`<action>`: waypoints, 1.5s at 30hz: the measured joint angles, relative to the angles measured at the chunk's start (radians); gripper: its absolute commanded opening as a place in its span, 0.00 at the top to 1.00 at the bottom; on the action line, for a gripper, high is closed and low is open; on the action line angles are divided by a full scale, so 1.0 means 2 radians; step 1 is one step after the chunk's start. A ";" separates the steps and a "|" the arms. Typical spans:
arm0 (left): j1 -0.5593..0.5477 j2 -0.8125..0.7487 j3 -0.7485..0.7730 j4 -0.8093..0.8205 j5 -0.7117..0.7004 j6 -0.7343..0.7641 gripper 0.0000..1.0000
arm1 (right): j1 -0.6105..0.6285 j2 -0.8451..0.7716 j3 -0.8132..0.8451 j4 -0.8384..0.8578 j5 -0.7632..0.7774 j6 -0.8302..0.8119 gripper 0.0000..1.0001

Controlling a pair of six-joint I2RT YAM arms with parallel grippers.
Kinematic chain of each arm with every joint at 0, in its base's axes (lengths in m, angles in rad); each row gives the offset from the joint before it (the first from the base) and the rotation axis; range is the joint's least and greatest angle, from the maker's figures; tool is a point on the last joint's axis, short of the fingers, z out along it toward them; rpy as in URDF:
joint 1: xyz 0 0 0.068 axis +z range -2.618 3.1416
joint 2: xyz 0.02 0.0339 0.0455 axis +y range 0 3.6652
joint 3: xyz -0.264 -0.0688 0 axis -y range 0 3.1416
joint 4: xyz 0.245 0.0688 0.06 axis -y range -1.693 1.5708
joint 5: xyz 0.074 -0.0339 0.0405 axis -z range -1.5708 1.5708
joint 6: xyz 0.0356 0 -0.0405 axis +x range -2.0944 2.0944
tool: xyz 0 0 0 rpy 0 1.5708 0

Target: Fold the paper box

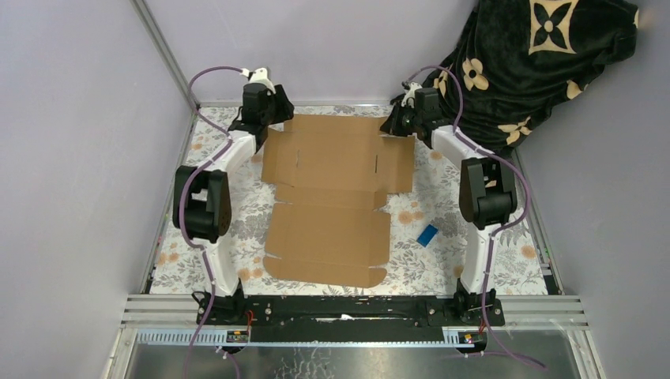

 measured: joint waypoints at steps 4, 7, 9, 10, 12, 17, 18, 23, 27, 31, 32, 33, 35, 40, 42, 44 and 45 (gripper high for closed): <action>0.000 -0.045 -0.026 0.001 -0.016 -0.004 0.42 | 0.006 -0.043 -0.048 0.021 0.011 -0.006 0.98; 0.001 -0.080 -0.043 0.002 -0.027 -0.007 0.42 | 0.013 -0.075 -0.086 0.035 0.022 -0.013 0.99; 0.001 -0.096 -0.044 0.003 -0.029 -0.009 0.42 | 0.019 -0.097 -0.111 0.044 0.028 -0.020 1.00; 0.001 -0.101 -0.044 0.004 -0.029 -0.010 0.42 | 0.022 -0.108 -0.124 0.048 0.033 -0.023 1.00; 0.000 -0.109 -0.044 0.006 -0.029 -0.012 0.43 | 0.031 -0.127 -0.146 0.058 0.042 -0.032 1.00; -0.002 -0.110 -0.044 0.001 -0.009 -0.016 0.43 | 0.066 -0.177 -0.197 0.083 0.079 -0.064 1.00; -0.005 -0.109 -0.043 0.000 -0.005 -0.016 0.43 | 0.070 -0.183 -0.203 0.088 0.085 -0.068 1.00; -0.021 -0.072 0.024 -0.035 0.023 -0.004 0.42 | 0.086 -0.223 -0.252 0.129 0.100 -0.086 1.00; -0.030 -0.037 0.073 -0.050 0.081 0.022 0.34 | 0.086 -0.247 -0.285 0.150 0.100 -0.092 1.00; -0.033 -0.023 0.086 -0.073 0.150 0.056 0.34 | 0.086 -0.257 -0.291 0.159 0.097 -0.099 1.00; -0.033 -0.020 0.089 -0.079 0.164 0.065 0.34 | 0.086 -0.260 -0.293 0.162 0.096 -0.101 1.00; -0.033 -0.018 0.092 -0.087 0.180 0.075 0.34 | 0.086 -0.263 -0.295 0.165 0.094 -0.103 1.00; -0.033 -0.017 0.095 -0.101 0.211 0.094 0.34 | 0.086 -0.266 -0.297 0.167 0.089 -0.105 1.00; -0.032 -0.017 0.097 -0.137 0.283 0.135 0.33 | 0.086 -0.272 -0.302 0.178 0.078 -0.113 1.00; -0.031 -0.015 0.097 -0.151 0.311 0.152 0.33 | 0.086 -0.272 -0.302 0.181 0.072 -0.117 1.00; -0.030 -0.014 0.097 -0.164 0.333 0.166 0.33 | 0.086 -0.272 -0.302 0.184 0.067 -0.119 1.00; -0.030 -0.013 0.097 -0.171 0.343 0.171 0.32 | 0.086 -0.272 -0.302 0.186 0.064 -0.121 1.00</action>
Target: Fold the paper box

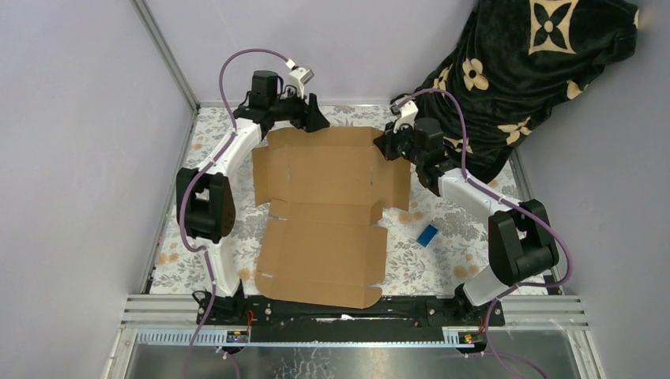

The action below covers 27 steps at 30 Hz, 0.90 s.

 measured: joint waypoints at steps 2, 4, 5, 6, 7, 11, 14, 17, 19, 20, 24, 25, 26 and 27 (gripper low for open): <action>0.001 0.001 0.000 -0.010 0.019 0.010 0.32 | 0.000 0.000 0.001 0.001 -0.006 -0.002 1.00; 0.002 0.001 -0.001 -0.016 0.031 0.017 0.33 | 0.000 0.000 0.003 0.001 -0.013 -0.004 1.00; 0.002 0.001 -0.002 -0.019 0.035 0.021 0.33 | 0.000 0.001 0.004 0.001 -0.016 -0.005 1.00; 0.003 0.001 -0.002 -0.020 0.039 0.024 0.33 | 0.000 0.002 0.007 0.000 -0.019 -0.005 1.00; 0.003 0.002 -0.003 -0.022 0.041 0.026 0.33 | 0.000 0.002 0.009 0.000 -0.023 -0.006 1.00; 0.006 0.002 -0.003 -0.027 0.050 0.032 0.35 | 0.000 0.007 0.022 0.001 -0.037 -0.008 1.00; 0.007 0.003 -0.003 -0.029 0.053 0.034 0.35 | 0.000 0.011 0.029 0.000 -0.044 -0.008 1.00; 0.007 0.004 -0.006 -0.028 0.050 0.038 0.38 | 0.000 0.017 0.036 -0.001 -0.048 -0.009 1.00; 0.007 0.004 -0.010 -0.027 0.046 0.040 0.45 | 0.000 0.021 0.039 -0.002 -0.050 -0.009 1.00; 0.007 0.004 -0.012 -0.027 0.043 0.041 0.49 | 0.000 0.023 0.040 -0.002 -0.050 -0.010 1.00; 0.007 0.003 -0.020 -0.023 0.033 0.046 0.57 | -0.001 0.032 0.045 -0.003 -0.051 -0.012 1.00; 0.007 0.003 -0.022 -0.021 0.028 0.048 0.58 | -0.001 0.035 0.047 -0.003 -0.051 -0.012 1.00; 0.006 0.003 -0.024 -0.020 0.025 0.048 0.59 | -0.001 0.038 0.048 -0.002 -0.051 -0.014 1.00; 0.006 0.003 -0.027 -0.020 0.020 0.049 0.59 | -0.001 0.041 0.049 -0.002 -0.051 -0.014 1.00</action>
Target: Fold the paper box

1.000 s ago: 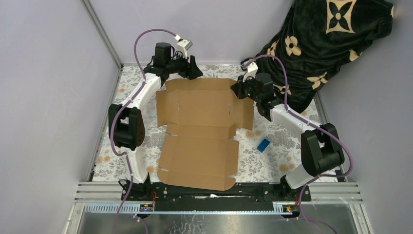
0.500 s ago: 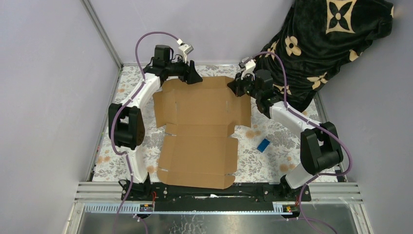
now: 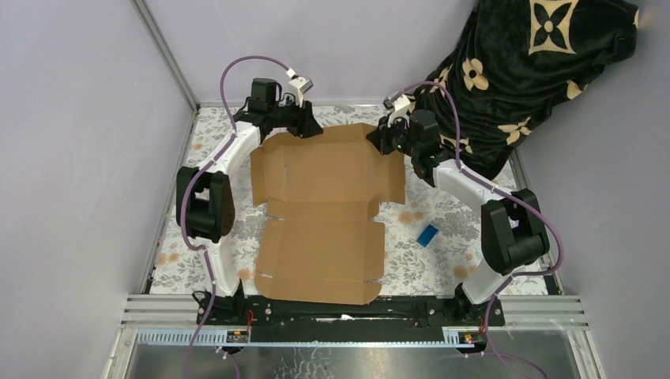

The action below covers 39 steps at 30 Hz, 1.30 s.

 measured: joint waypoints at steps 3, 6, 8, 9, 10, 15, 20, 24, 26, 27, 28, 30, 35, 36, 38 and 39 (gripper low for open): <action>-0.005 -0.004 -0.013 0.002 -0.021 0.004 0.65 | 0.000 0.008 0.004 0.000 0.000 -0.002 1.00; -0.013 -0.014 -0.029 0.002 -0.049 0.012 0.74 | 0.000 0.014 0.005 0.002 0.002 -0.004 1.00; -0.021 -0.021 -0.035 0.001 -0.070 0.018 0.77 | -0.001 0.019 0.007 0.003 0.005 -0.004 1.00; -0.027 -0.024 -0.036 0.000 -0.084 0.022 0.78 | -0.002 0.021 0.008 0.003 0.006 -0.004 1.00; -0.031 -0.027 -0.036 -0.001 -0.098 0.026 0.79 | -0.003 0.024 0.009 0.003 0.007 -0.004 1.00; -0.060 -0.050 -0.045 -0.011 -0.179 0.044 0.84 | -0.005 0.031 0.011 0.002 0.008 -0.003 0.76; -0.093 -0.073 -0.063 -0.035 -0.250 0.053 0.87 | -0.005 0.033 0.011 0.006 0.007 0.004 0.55; -0.118 -0.086 -0.081 -0.045 -0.303 0.056 0.88 | -0.006 0.033 0.012 0.011 0.009 0.011 0.41; -0.124 -0.095 -0.090 -0.046 -0.324 0.056 0.88 | -0.007 0.032 0.012 0.010 0.014 0.015 0.38; -0.126 -0.099 -0.093 -0.046 -0.332 0.056 0.88 | -0.008 0.031 0.012 0.010 0.018 0.018 0.36; -0.126 -0.104 -0.096 -0.046 -0.341 0.056 0.88 | -0.008 0.029 0.012 0.010 0.021 0.019 0.36; -0.126 -0.113 -0.100 -0.047 -0.363 0.056 0.88 | -0.011 0.021 0.011 0.010 0.025 0.025 0.35; -0.126 -0.130 -0.098 -0.053 -0.399 0.060 0.87 | -0.025 -0.007 0.009 0.009 0.034 0.042 0.33; -0.126 -0.132 -0.095 -0.058 -0.404 0.061 0.87 | -0.029 -0.015 0.006 0.008 0.035 0.046 0.33; -0.126 -0.132 -0.086 -0.068 -0.412 0.063 0.87 | -0.035 -0.029 0.004 0.002 0.041 0.051 0.33; -0.126 -0.132 -0.084 -0.071 -0.415 0.063 0.87 | -0.038 -0.034 0.004 -0.004 0.047 0.054 0.34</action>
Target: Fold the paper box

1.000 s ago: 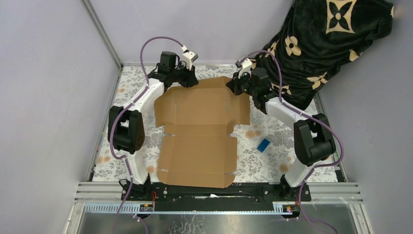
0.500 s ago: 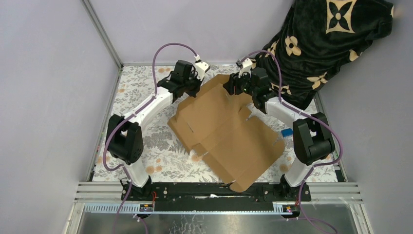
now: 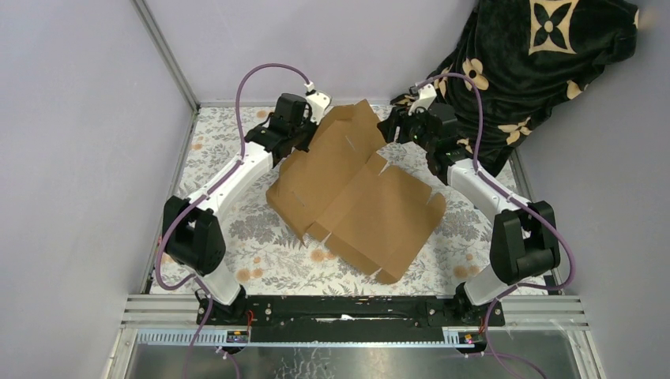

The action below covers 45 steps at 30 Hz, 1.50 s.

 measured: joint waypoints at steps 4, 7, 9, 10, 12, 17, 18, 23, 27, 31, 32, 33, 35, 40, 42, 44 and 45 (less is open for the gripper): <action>-0.001 -0.005 0.008 -0.016 -0.015 0.002 0.87 | -0.006 -0.009 0.000 -0.037 0.014 0.014 0.41; -0.004 -0.009 0.015 -0.027 -0.032 0.006 0.87 | -0.007 -0.009 -0.012 -0.057 0.012 0.030 0.52; -0.009 -0.012 0.021 -0.028 -0.049 0.010 0.86 | -0.007 -0.009 -0.033 -0.064 0.007 0.045 0.60; -0.012 -0.012 0.024 -0.030 -0.056 0.013 0.86 | -0.007 -0.009 -0.046 -0.066 0.000 0.053 0.62; -0.019 -0.013 0.029 -0.031 -0.073 0.019 0.86 | -0.007 -0.009 -0.074 -0.068 -0.015 0.071 0.66; -0.045 -0.013 0.033 -0.031 -0.121 0.034 0.86 | -0.006 0.007 -0.127 -0.071 -0.060 0.111 0.67; -0.051 -0.013 0.033 -0.031 -0.130 0.037 0.86 | -0.006 0.011 -0.135 -0.069 -0.068 0.116 0.67; -0.084 -0.012 0.031 -0.026 -0.179 0.055 0.86 | -0.004 0.021 -0.159 -0.054 -0.100 0.141 0.67; -0.109 -0.004 0.022 -0.016 -0.219 0.068 0.86 | -0.004 0.036 -0.166 -0.032 -0.123 0.161 0.67; -0.129 0.006 0.012 -0.006 -0.253 0.081 0.86 | -0.004 0.052 -0.169 -0.014 -0.142 0.178 0.67; -0.135 0.008 0.008 -0.001 -0.263 0.086 0.86 | -0.004 0.056 -0.170 -0.011 -0.145 0.182 0.67; -0.139 0.009 0.004 0.002 -0.270 0.089 0.86 | -0.004 0.059 -0.171 -0.007 -0.148 0.186 0.67; -0.150 0.009 -0.007 0.012 -0.290 0.098 0.86 | -0.004 0.067 -0.171 0.001 -0.156 0.194 0.67; -0.168 0.010 -0.023 0.029 -0.327 0.117 0.86 | -0.004 0.085 -0.171 0.022 -0.171 0.212 0.67; -0.176 0.012 -0.030 0.037 -0.344 0.126 0.86 | -0.004 0.091 -0.171 0.030 -0.175 0.219 0.67; -0.181 0.016 -0.033 0.041 -0.356 0.133 0.86 | -0.004 0.094 -0.173 0.037 -0.179 0.224 0.67; -0.184 0.019 -0.034 0.044 -0.363 0.136 0.86 | -0.004 0.096 -0.174 0.038 -0.181 0.228 0.67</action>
